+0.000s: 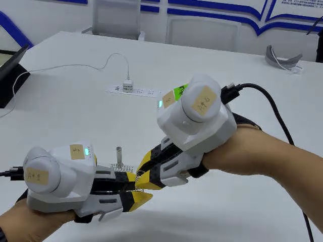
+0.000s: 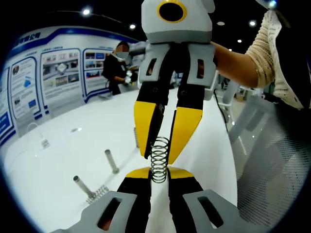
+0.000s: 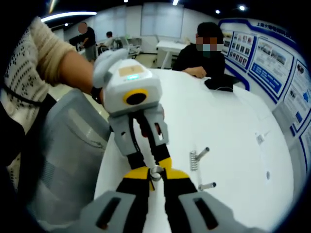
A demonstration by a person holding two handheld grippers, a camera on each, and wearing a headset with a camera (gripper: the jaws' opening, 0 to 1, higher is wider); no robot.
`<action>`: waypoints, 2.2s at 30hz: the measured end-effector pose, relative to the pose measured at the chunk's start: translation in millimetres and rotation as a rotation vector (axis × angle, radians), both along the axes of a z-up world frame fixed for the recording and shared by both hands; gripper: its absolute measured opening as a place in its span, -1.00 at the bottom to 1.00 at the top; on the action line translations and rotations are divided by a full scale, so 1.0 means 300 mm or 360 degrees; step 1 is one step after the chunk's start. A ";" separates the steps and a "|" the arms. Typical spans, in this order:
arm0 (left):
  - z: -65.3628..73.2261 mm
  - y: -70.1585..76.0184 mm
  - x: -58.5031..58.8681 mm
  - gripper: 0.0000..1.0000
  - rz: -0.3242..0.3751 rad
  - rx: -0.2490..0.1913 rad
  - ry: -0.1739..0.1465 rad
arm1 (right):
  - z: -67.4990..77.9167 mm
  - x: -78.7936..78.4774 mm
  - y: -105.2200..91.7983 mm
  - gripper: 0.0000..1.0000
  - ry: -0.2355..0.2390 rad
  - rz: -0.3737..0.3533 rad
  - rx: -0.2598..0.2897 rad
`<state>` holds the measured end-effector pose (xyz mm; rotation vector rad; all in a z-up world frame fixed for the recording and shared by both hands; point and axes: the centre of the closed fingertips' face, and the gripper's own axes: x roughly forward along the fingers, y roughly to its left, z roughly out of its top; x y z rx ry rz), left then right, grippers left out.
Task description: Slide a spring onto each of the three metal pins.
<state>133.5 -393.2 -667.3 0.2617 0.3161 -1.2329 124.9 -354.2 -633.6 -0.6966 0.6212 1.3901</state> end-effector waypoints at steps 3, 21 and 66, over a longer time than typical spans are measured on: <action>-0.001 0.007 0.004 -0.69 0.0010 0.0003 0.0002 | 0.005 0.008 -0.006 -0.76 -0.0005 -0.0015 0.0001; -0.009 0.100 0.033 -0.30 0.0178 -0.0019 0.0058 | 0.031 0.084 -0.065 -0.76 -0.0040 -0.0131 0.0012; -0.018 0.229 0.041 0.13 0.0408 -0.0047 0.0101 | -0.007 0.340 -0.132 -0.76 -0.0086 -0.0503 0.0080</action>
